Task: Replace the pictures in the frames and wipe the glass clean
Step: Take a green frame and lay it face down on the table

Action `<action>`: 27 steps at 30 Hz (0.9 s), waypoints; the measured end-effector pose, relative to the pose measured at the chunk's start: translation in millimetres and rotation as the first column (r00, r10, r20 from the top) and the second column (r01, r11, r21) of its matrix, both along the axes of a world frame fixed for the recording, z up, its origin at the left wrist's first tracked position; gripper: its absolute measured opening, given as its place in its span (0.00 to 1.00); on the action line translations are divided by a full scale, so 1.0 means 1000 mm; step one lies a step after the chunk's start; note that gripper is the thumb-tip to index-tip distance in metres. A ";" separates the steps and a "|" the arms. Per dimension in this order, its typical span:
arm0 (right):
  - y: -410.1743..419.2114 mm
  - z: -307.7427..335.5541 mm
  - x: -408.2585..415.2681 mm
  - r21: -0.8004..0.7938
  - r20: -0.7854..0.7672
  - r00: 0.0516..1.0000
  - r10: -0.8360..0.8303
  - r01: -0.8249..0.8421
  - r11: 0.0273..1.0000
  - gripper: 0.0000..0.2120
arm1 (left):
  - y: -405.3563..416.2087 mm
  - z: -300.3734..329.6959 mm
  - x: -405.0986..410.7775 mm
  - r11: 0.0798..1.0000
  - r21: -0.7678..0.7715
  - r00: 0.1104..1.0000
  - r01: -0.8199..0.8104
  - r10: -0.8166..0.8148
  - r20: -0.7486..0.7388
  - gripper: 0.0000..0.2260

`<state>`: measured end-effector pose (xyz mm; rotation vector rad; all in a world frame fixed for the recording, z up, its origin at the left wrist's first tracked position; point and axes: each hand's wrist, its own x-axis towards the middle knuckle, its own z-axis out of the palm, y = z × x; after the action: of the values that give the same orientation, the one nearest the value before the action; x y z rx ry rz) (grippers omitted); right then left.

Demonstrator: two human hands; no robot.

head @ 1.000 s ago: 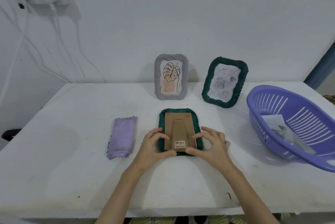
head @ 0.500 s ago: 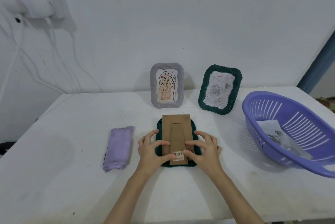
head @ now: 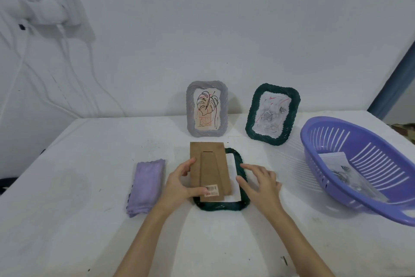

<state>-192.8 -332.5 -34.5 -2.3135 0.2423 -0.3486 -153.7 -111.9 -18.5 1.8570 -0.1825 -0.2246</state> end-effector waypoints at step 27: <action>0.026 0.004 0.002 -0.167 -0.099 0.945 -0.310 0.292 0.942 0.12 | 0.056 0.003 0.005 0.598 0.794 0.977 0.110 -0.212 0.024 0.27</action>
<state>-190.3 -306.4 -30.4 -2.4513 0.6586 -0.3866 -148.2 -56.3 -15.7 2.7650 -0.3822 -0.3638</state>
